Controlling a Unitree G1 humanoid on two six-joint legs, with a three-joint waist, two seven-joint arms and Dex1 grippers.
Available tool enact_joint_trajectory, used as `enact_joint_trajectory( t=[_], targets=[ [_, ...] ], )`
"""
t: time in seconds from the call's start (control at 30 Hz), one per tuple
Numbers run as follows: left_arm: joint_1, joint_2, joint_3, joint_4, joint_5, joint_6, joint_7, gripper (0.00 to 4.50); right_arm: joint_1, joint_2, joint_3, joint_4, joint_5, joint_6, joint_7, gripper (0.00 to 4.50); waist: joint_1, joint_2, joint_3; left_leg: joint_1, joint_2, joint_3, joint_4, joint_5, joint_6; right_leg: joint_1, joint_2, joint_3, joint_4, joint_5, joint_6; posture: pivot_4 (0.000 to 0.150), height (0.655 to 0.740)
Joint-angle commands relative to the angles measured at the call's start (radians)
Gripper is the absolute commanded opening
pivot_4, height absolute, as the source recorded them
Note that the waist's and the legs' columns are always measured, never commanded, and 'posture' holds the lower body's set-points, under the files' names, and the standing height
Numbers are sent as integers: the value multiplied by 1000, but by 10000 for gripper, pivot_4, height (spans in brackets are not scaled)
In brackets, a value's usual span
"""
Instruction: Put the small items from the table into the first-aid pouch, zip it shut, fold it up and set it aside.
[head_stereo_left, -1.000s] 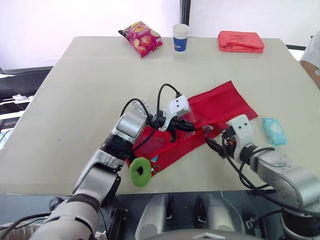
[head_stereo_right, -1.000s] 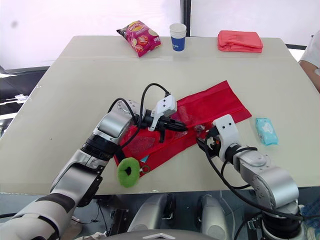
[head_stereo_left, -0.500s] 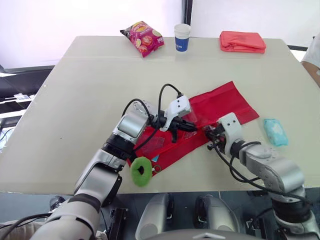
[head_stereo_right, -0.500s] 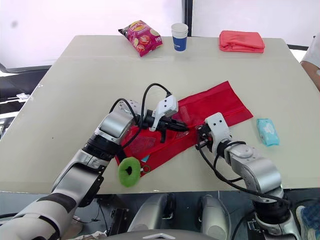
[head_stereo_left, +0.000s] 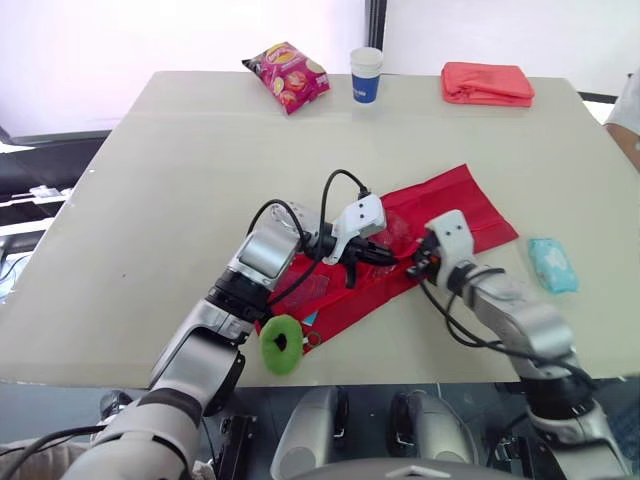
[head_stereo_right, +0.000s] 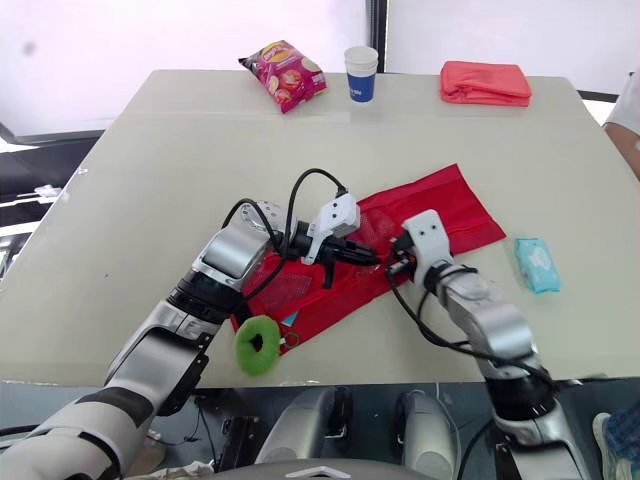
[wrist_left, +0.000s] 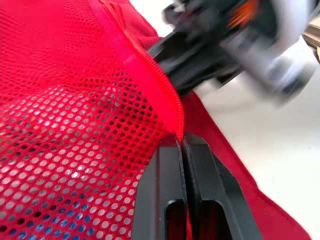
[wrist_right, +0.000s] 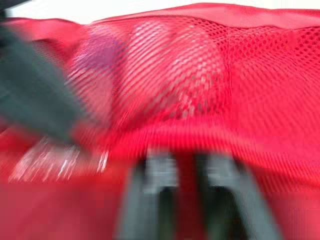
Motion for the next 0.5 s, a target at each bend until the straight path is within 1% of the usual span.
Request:
enact_joint_trajectory(
  t=[0.03, 0.07, 0.1, 0.17, 0.2, 0.23, 0.33, 0.43, 0.5],
  targets=[
    [-34, 43, -10, 66, 31, -124, -81, 0, 73, -78, -133, -183, 107, -17, 98, 22638, -3, 0, 0, 0, 0, 0, 0, 0, 0, 0, -1, 0, 0, 0, 0, 1500, 7400],
    [-45, 61, -14, 101, 42, -178, -111, 0, 103, -104, -172, -212, 131, -28, 124, 27085, -5, 0, 0, 1, 1, 0, 0, 0, 0, 0, -1, 0, 0, 0, 1, 1500, 7400],
    [-61, 84, -16, 144, 52, -244, -154, 0, 140, -139, -220, -246, 156, -30, 155, 32499, -5, 0, 0, 1, 2, 0, 0, 0, 0, 0, -1, 1, 0, -2, 3, 1500, 7400],
    [-90, 128, -12, 227, 62, -387, -244, 0, 205, -200, -309, -300, 202, -30, 210, 40799, -2, 0, 0, 1, 3, 0, 0, 0, 0, 0, -1, 0, 1, -3, 2, 1500, 7400],
    [-117, 148, -13, 295, 84, -472, -259, 0, 234, -230, -349, -320, 215, -34, 231, 44477, -2, 0, 0, 1, 3, 0, 0, 0, 0, 0, -1, 0, 1, -3, 0, 1500, 7400],
    [-145, 161, -14, 363, 106, -557, -262, 0, 256, -253, -379, -334, 228, -39, 246, 44477, -3, 0, 0, 1, 4, 0, 0, 0, 0, -1, 0, 0, 1, -1, -3, 1500, 7400],
    [-239, 171, -11, 568, 167, -766, -228, 0, 301, -293, -442, -360, 256, -57, 271, 44477, 1, 0, 0, 1, 4, 0, 0, 0, 0, 0, -1, 0, 1, -1, -2, 1500, 7400],
    [-344, 150, 1, 749, 214, -956, -174, 0, 315, -307, -470, -354, 268, -71, 271, 44477, 6, -2, 1, 0, 4, 0, 0, -1, 1, -1, -1, -1, 0, -1, -2, 1500, 7400],
    [-377, 125, 3, 816, 239, -1029, -141, 0, 316, -311, -464, -340, 261, -85, 266, 44477, 11, -2, 1, -1, 4, 0, 2, -2, 3, -1, -2, -2, 0, -1, -1, 1500, 7400]
  ],
)
